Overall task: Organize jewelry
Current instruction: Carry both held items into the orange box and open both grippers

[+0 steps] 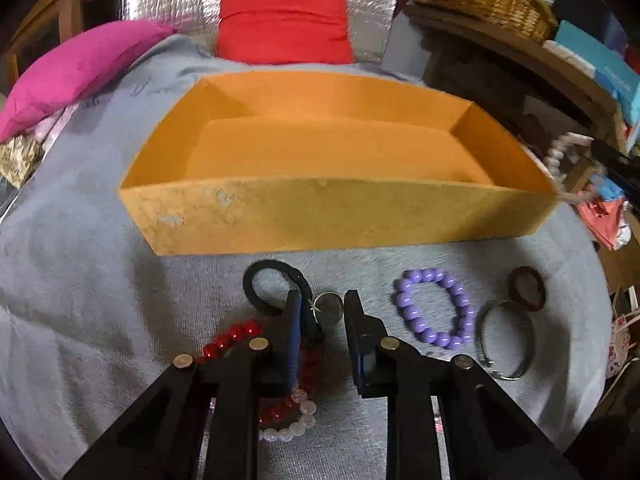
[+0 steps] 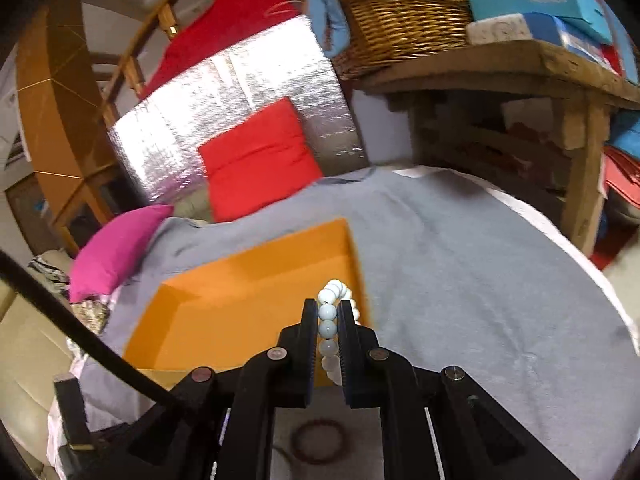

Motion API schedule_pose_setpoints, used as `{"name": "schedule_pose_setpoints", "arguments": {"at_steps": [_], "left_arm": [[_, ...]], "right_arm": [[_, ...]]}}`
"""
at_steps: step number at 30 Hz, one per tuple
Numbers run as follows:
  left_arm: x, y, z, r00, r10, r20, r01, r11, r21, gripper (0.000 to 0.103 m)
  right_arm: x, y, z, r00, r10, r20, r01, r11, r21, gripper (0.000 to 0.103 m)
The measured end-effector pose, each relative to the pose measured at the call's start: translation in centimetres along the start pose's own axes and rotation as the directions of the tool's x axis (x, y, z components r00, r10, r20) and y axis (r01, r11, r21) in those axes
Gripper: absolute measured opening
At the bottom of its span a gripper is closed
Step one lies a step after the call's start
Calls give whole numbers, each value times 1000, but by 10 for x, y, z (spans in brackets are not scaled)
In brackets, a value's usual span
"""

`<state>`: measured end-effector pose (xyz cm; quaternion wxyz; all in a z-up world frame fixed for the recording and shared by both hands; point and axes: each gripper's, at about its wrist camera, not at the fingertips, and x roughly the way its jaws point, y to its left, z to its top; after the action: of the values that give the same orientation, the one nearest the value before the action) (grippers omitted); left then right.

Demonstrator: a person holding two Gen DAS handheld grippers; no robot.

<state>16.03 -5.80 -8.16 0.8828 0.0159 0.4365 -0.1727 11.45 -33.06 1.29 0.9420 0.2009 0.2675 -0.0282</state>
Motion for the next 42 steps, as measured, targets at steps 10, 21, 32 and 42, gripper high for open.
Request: {"name": "schedule_pose_setpoints", "arguments": {"at_steps": [10, 21, 32, 42], "left_arm": [[-60, -16, 9, 975, -128, 181, 113, 990, 90, 21], [-19, 24, 76, 978, 5, 211, -5, 1000, -1, 21], [20, 26, 67, 998, 39, 41, -38, 999, -5, 22], [19, 10, 62, 999, -36, -10, 36, 999, -1, 22]], "right_arm": [[36, 28, -3, 986, 160, -46, -159, 987, 33, 10], [71, 29, -8, 973, 197, -120, -191, 980, 61, 10], [86, 9, -15, 973, 136, -186, -127, 990, 59, 10], [104, -24, -1, 981, -5, -194, 14, 999, 50, 11]]}}
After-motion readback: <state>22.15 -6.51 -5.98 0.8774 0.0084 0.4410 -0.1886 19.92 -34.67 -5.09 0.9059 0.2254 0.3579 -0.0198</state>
